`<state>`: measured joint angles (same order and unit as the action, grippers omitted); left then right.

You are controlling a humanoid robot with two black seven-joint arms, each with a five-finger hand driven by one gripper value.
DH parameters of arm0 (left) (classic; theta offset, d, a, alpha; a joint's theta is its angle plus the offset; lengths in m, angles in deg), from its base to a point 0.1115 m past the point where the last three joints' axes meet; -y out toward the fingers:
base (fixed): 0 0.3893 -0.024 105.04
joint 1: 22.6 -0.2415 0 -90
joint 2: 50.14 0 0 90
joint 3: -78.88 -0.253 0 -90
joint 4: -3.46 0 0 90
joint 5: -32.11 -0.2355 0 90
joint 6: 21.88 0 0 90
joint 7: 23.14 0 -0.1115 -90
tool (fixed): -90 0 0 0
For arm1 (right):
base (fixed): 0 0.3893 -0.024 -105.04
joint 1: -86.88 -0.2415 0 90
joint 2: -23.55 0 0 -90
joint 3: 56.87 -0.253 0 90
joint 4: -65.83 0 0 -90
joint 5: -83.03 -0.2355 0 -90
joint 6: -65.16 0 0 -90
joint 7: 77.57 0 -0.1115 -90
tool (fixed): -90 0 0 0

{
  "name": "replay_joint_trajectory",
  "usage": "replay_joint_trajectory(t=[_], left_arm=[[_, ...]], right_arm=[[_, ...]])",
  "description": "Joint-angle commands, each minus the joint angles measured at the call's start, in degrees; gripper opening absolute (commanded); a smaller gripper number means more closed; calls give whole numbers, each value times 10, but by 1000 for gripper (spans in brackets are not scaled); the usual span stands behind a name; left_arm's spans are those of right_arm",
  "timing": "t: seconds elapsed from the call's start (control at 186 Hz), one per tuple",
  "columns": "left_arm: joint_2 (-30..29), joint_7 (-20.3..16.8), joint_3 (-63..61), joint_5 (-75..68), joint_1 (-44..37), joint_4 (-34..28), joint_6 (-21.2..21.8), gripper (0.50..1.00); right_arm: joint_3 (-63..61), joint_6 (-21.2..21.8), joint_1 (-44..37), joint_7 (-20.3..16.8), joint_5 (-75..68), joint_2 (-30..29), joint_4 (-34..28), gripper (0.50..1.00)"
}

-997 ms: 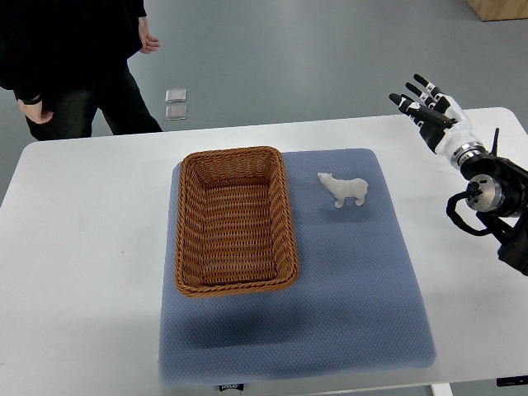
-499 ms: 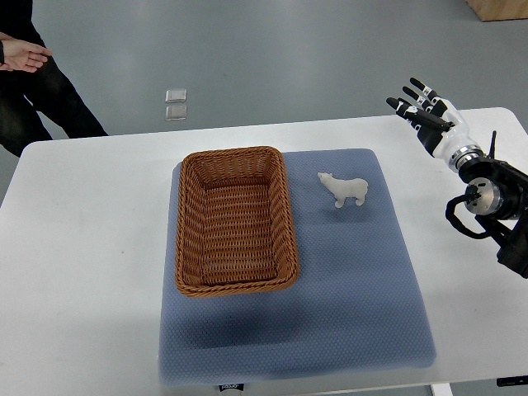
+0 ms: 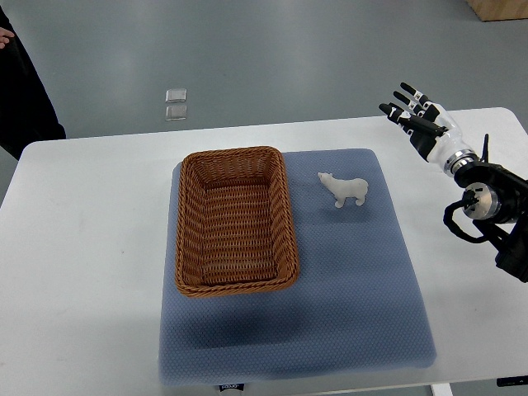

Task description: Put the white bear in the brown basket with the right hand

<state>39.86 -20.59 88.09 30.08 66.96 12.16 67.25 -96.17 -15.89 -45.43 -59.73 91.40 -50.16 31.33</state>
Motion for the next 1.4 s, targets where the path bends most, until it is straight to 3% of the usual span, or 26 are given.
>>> replay_joint_trajectory(t=[0.0, 0.193, 0.863, 1.137, 1.394], left_arm=[[0, 0, 0, 0, 0, 0, 0, 1000], [0, 0, 0, 0, 0, 0, 0, 1000], [0, 0, 0, 0, 0, 0, 0, 1000], [0, 0, 0, 0, 0, 0, 0, 1000], [0, 0, 0, 0, 0, 0, 0, 1000]], right_arm=[[0, 2, 8, 0, 8, 1, -1, 926], [-1, 19, 24, 0, 11, 5, -1, 926], [-2, 20, 27, 5, 61, 9, -4, 926], [-1, 40, 17, 21, 180, 32, -29, 924], [5, 62, 4, 65, 420, 59, -66, 924]])
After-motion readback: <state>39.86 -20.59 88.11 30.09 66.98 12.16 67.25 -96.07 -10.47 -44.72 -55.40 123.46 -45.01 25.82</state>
